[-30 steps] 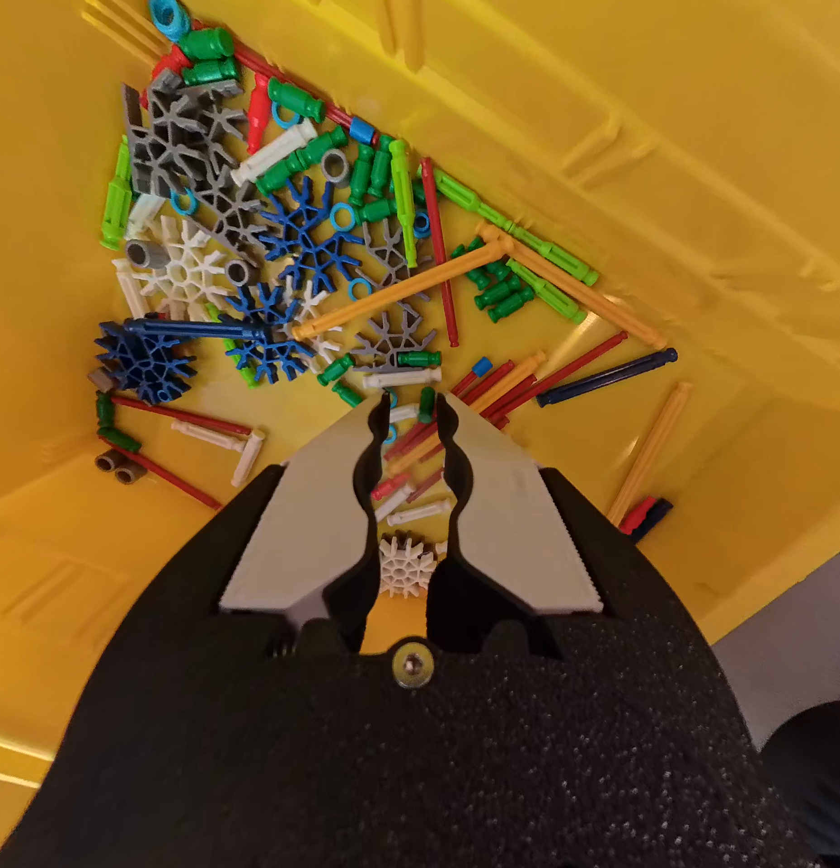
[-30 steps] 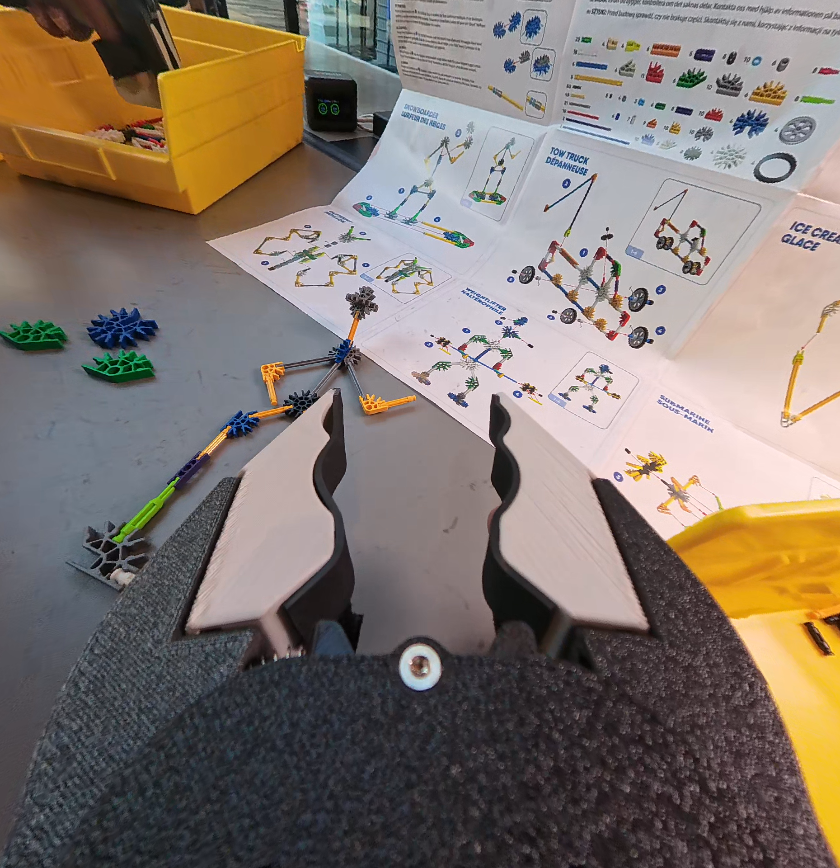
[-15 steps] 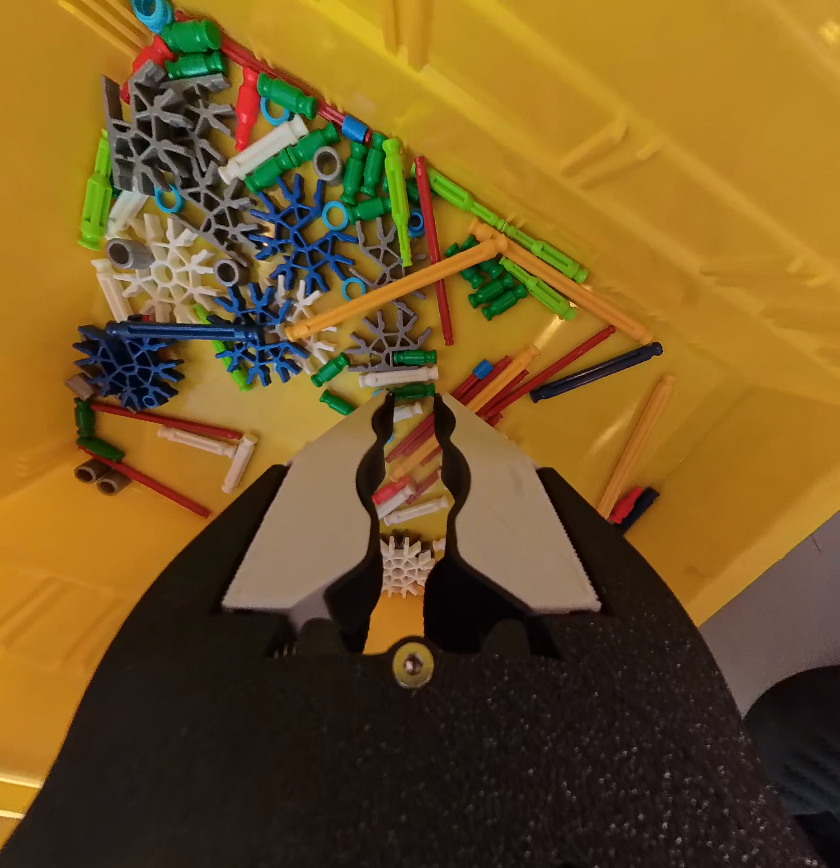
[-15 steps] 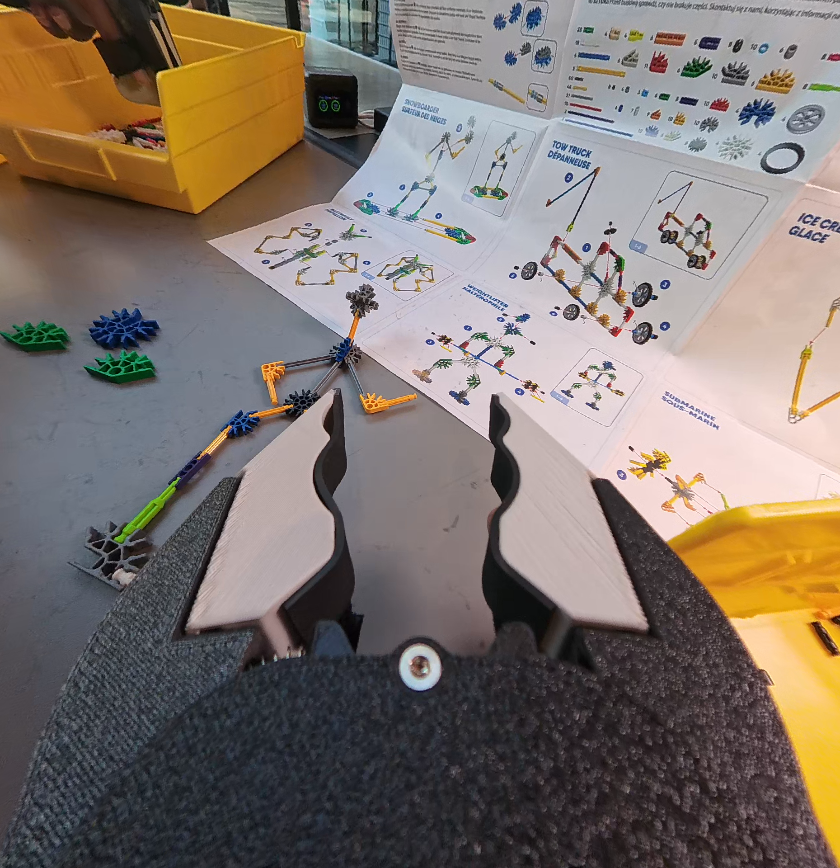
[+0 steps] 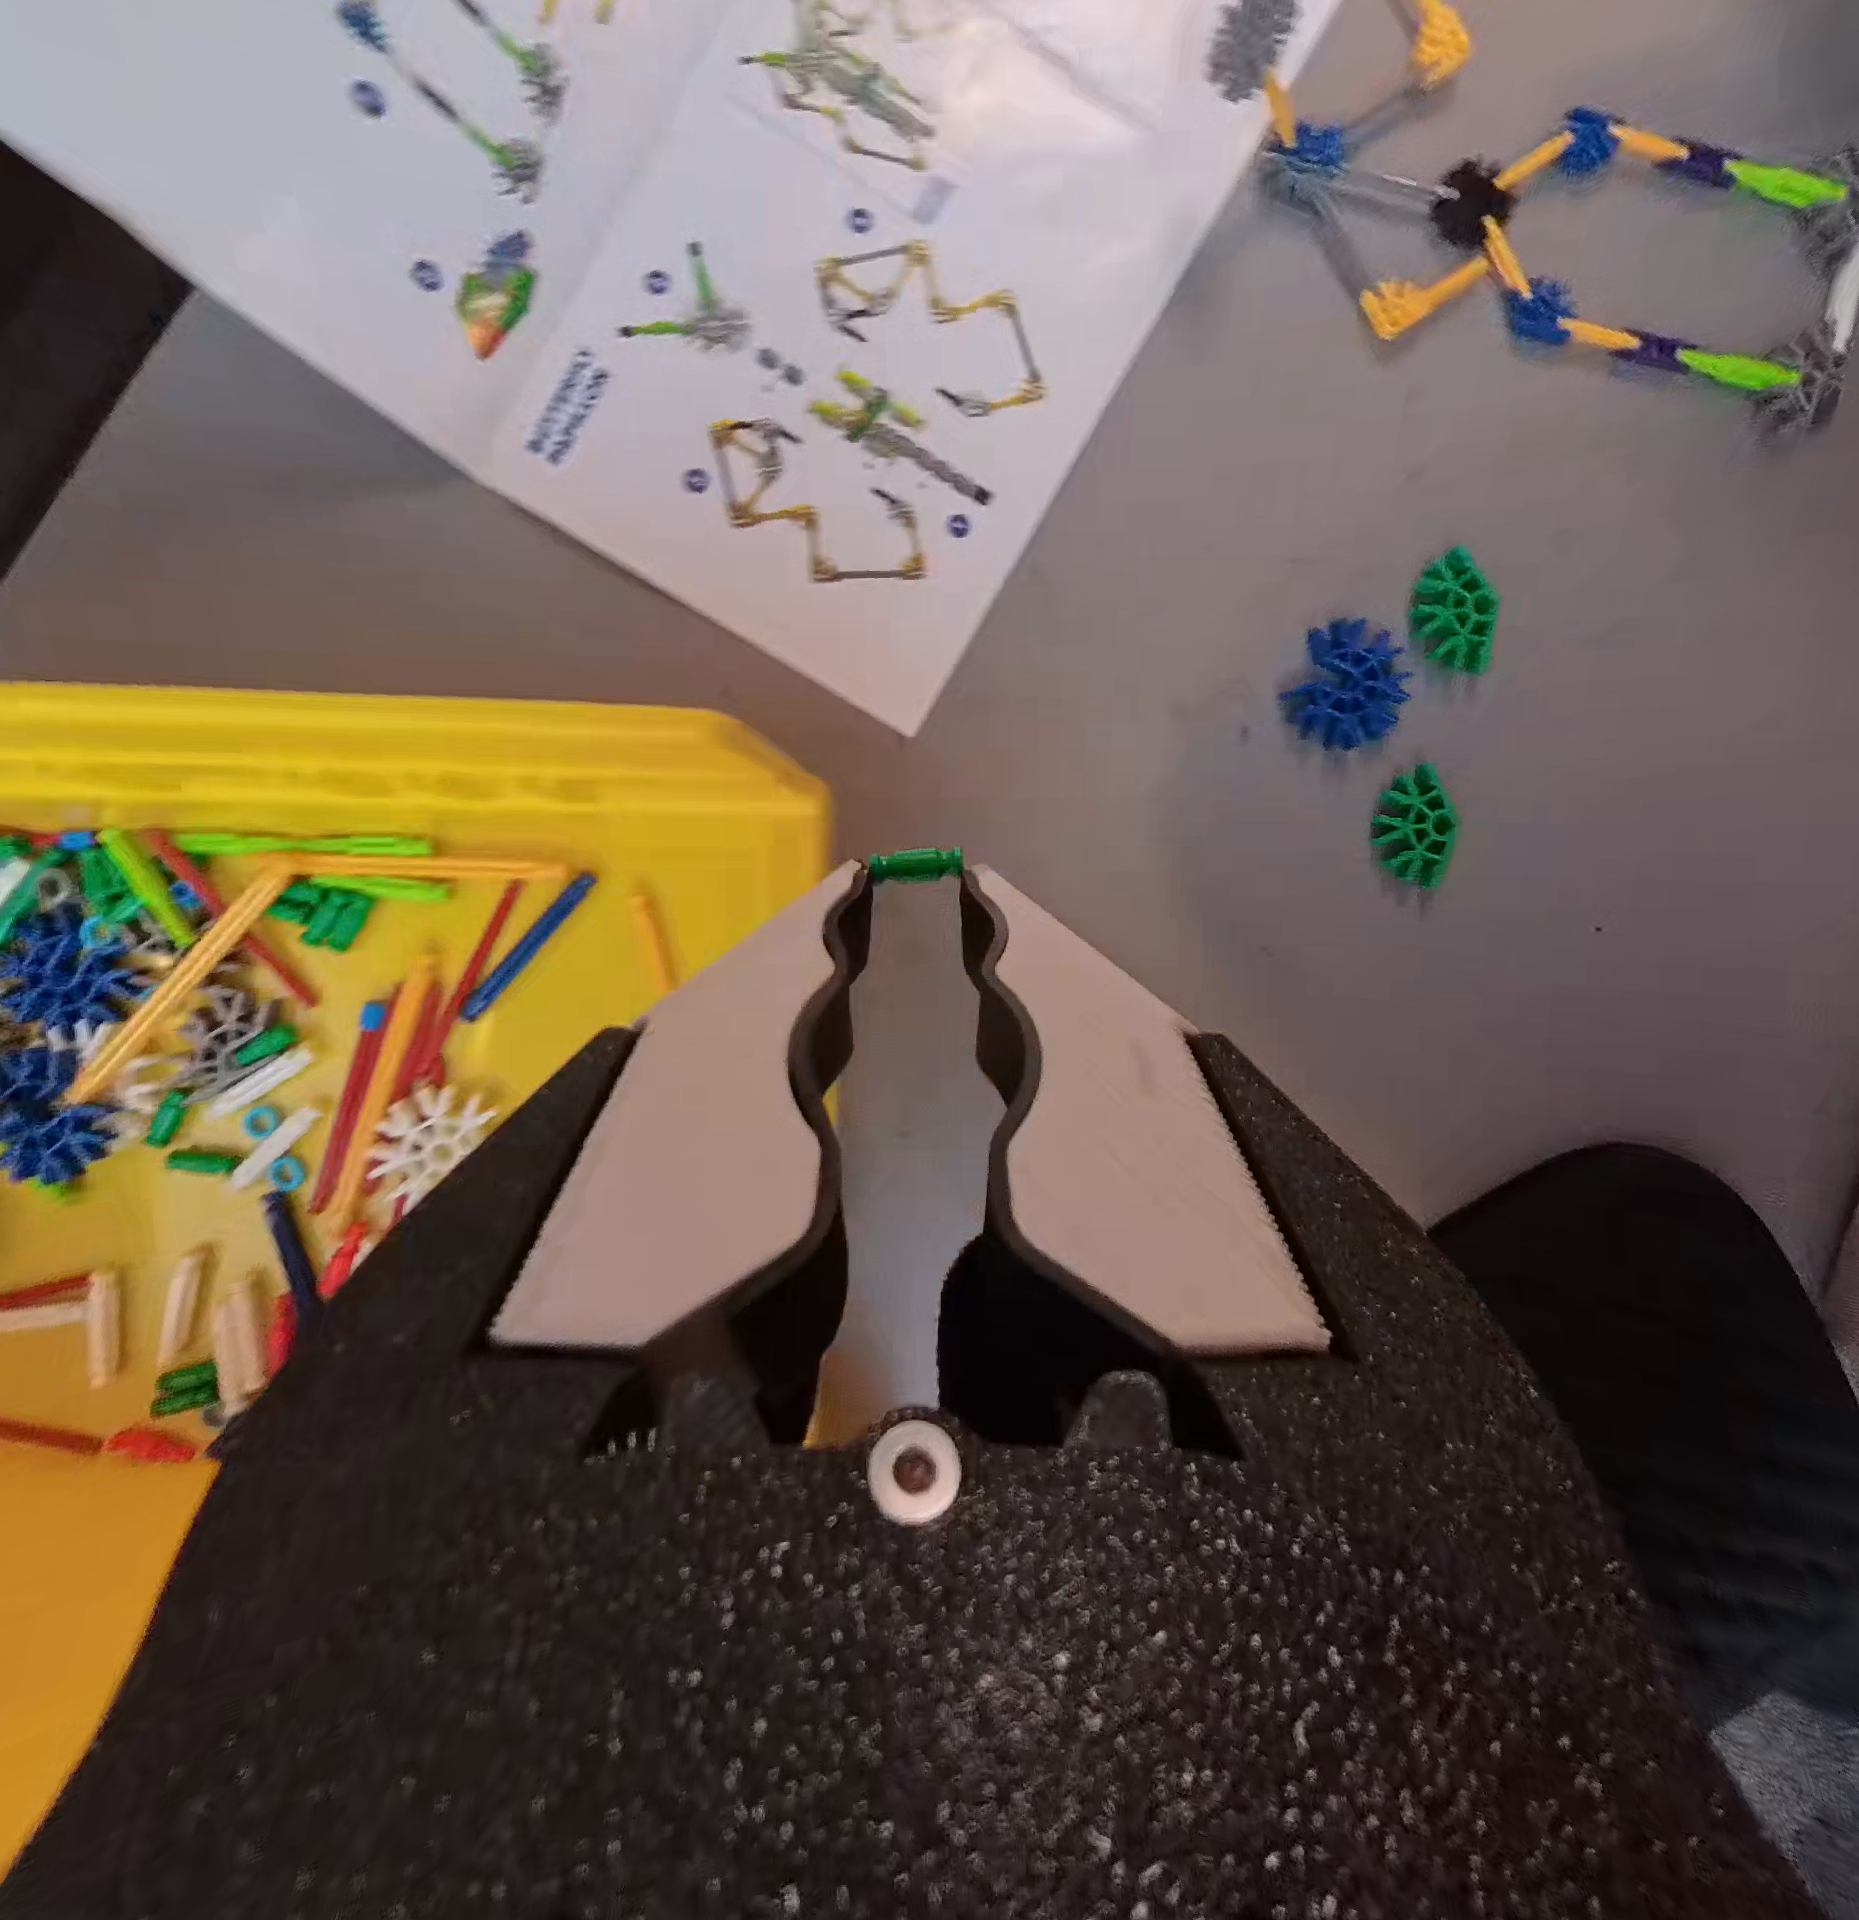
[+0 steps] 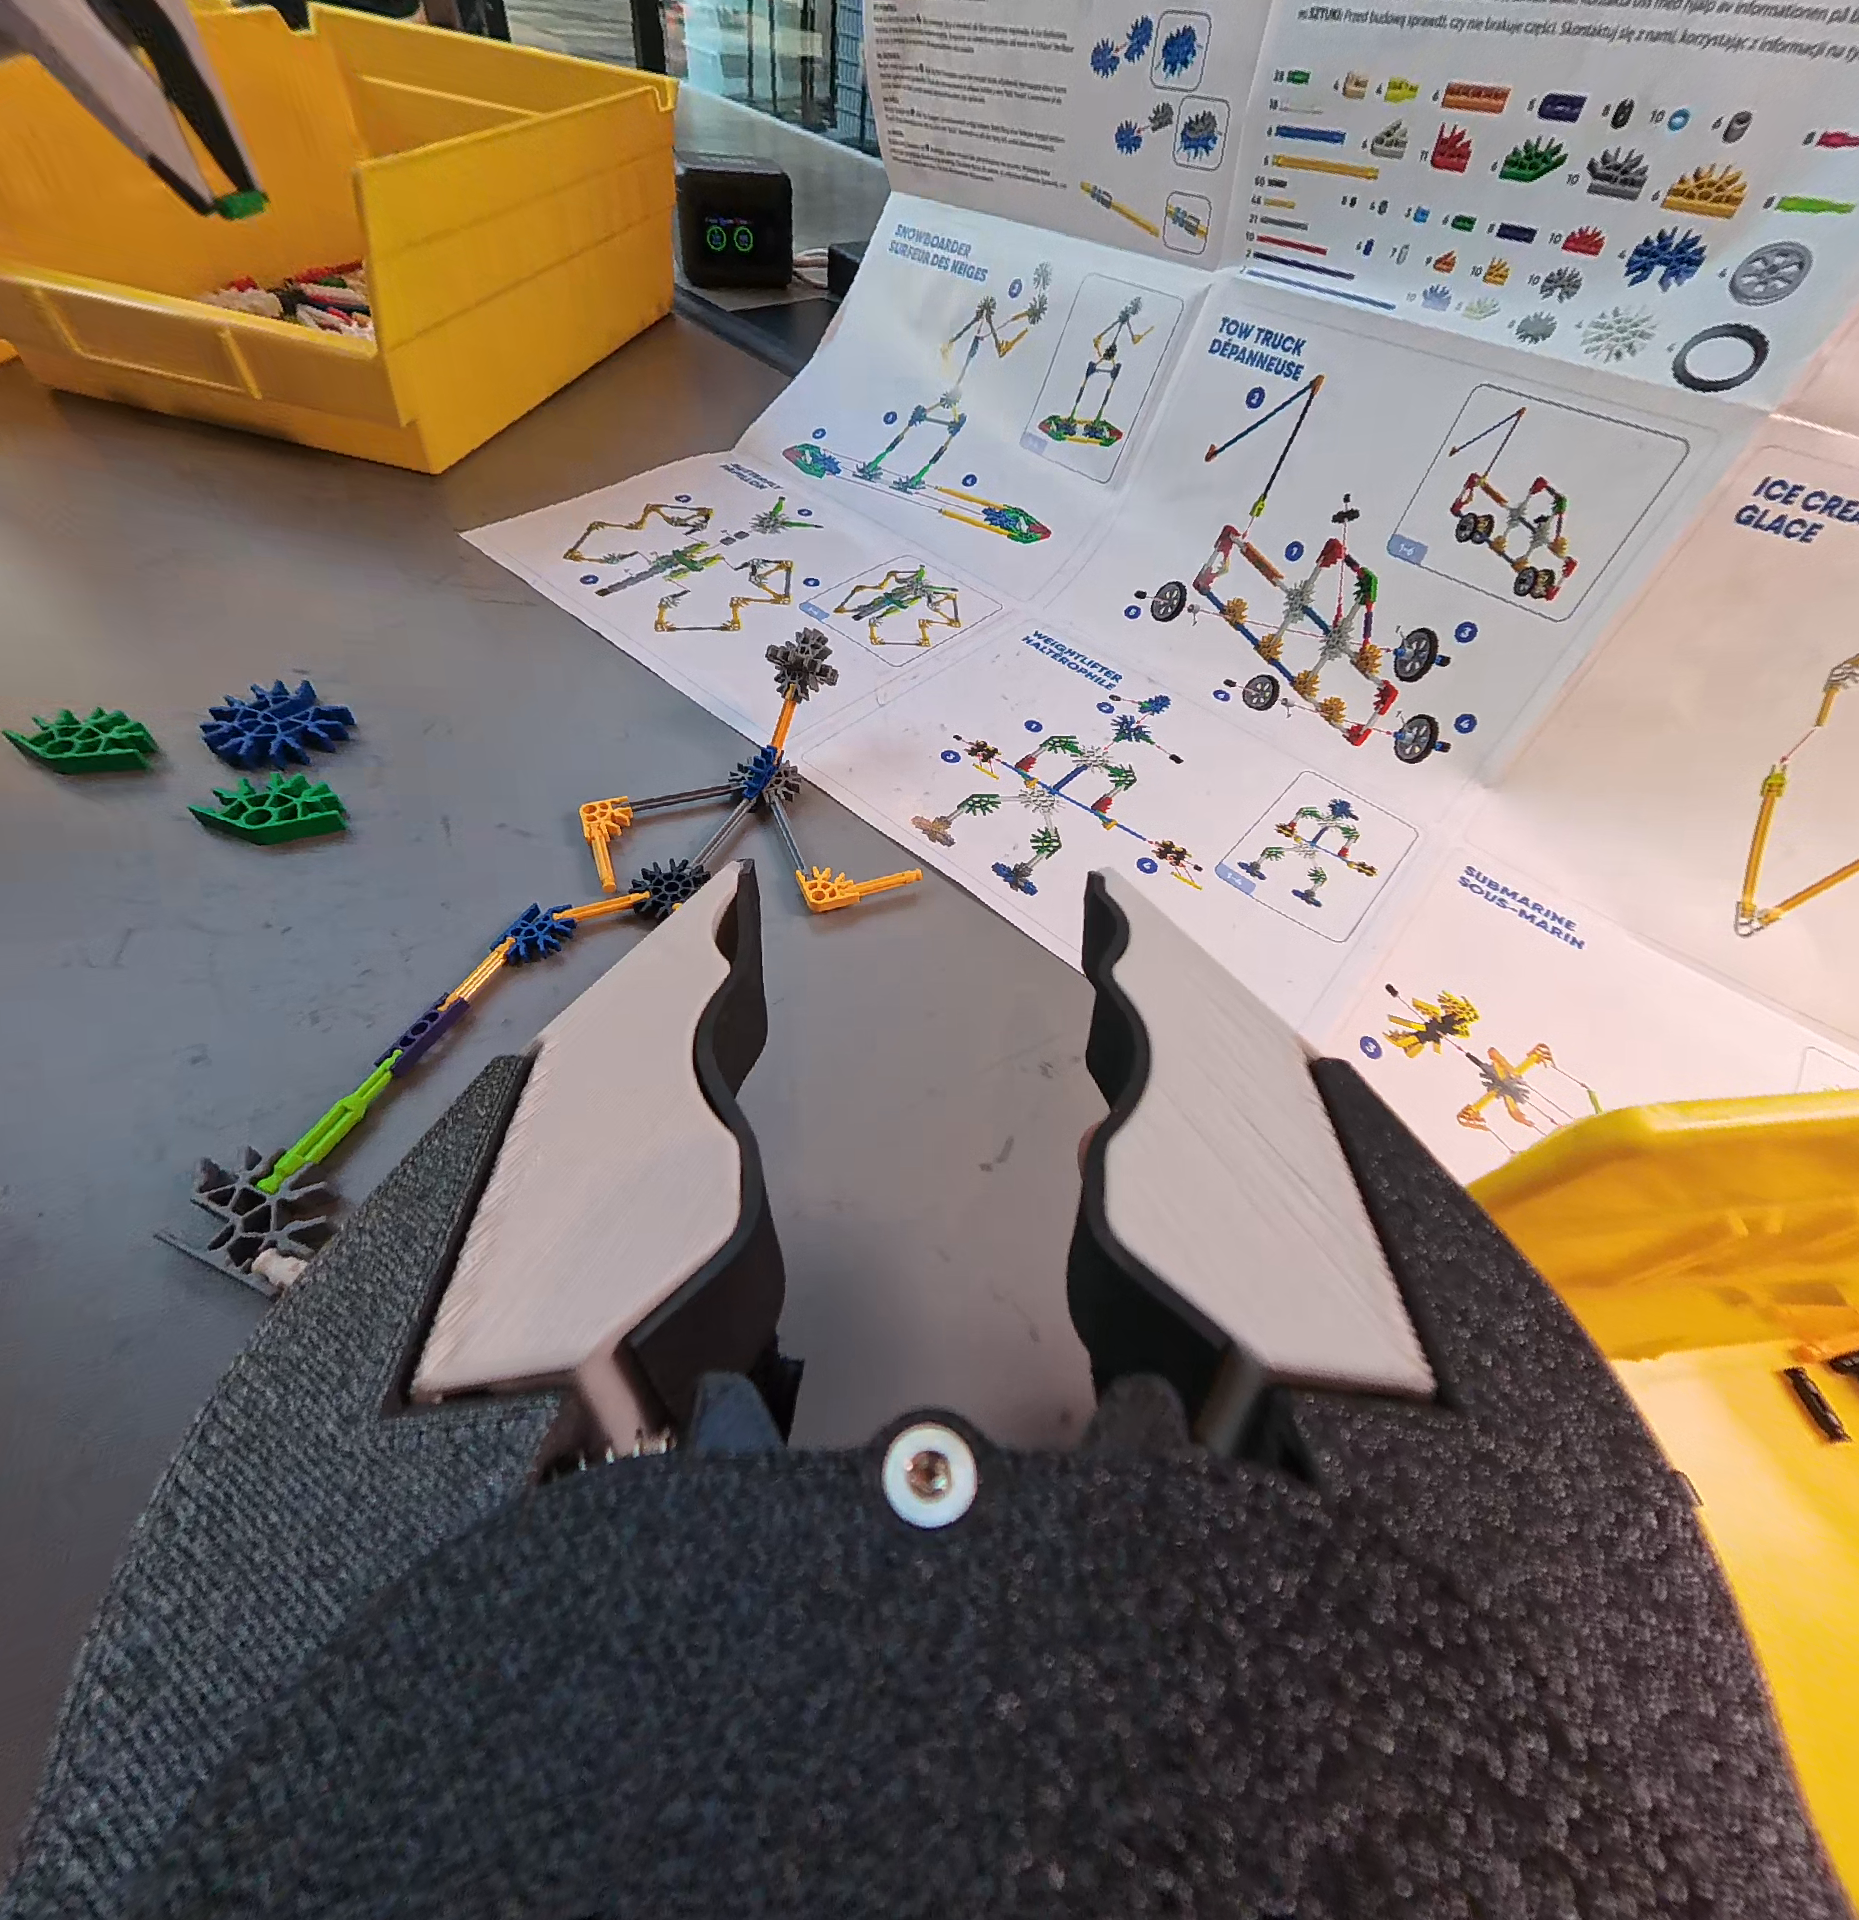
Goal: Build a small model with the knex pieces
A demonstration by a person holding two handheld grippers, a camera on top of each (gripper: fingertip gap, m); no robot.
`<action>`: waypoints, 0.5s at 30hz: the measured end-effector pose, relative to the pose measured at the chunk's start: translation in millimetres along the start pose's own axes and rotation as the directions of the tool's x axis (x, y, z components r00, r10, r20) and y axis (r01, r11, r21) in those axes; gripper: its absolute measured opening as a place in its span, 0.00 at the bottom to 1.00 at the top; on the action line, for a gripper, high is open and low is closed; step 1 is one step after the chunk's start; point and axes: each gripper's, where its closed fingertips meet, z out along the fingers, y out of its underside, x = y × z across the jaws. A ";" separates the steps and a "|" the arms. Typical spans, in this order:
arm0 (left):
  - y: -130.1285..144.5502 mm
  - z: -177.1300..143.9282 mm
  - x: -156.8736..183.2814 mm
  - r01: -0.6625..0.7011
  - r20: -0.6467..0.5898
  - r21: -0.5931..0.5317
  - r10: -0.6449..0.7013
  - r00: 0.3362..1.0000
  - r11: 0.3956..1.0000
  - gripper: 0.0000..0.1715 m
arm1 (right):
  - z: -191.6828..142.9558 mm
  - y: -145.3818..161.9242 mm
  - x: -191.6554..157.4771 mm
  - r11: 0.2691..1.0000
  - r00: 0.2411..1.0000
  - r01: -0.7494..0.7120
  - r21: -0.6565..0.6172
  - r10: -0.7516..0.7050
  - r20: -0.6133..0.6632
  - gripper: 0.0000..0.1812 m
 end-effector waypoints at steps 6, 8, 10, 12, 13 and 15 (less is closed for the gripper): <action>5.6 61.9 86.2 -0.145 -0.037 0.022 0.146 0.989 0.989 0.10 | 0.7 0.5 -1.9 1.000 1.000 0.012 -0.005 -0.012 0.005 0.34; 10.9 79.3 98.0 -0.150 -0.061 0.022 0.152 0.987 0.988 0.10 | -0.6 -0.2 -2.8 1.000 1.000 0.019 0.000 -0.019 0.002 0.34; 15.8 91.4 103.4 -0.147 -0.077 0.014 0.148 0.986 0.989 0.10 | -1.5 0.1 -3.5 1.000 1.000 0.025 0.000 -0.025 0.001 0.34; 19.6 97.7 105.9 -0.146 -0.087 0.000 0.146 0.986 0.989 0.10 | -2.0 0.1 -3.8 1.000 1.000 0.026 0.001 -0.026 0.002 0.34; 21.0 99.0 105.9 -0.152 -0.085 -0.005 0.151 0.985 0.988 0.10 | -2.0 0.1 -3.8 1.000 1.000 0.025 0.001 -0.025 0.003 0.34; 22.3 97.5 105.1 -0.164 -0.085 -0.014 0.162 0.983 0.986 0.12 | -2.1 0.1 -3.9 1.000 1.000 0.024 0.001 -0.024 0.005 0.34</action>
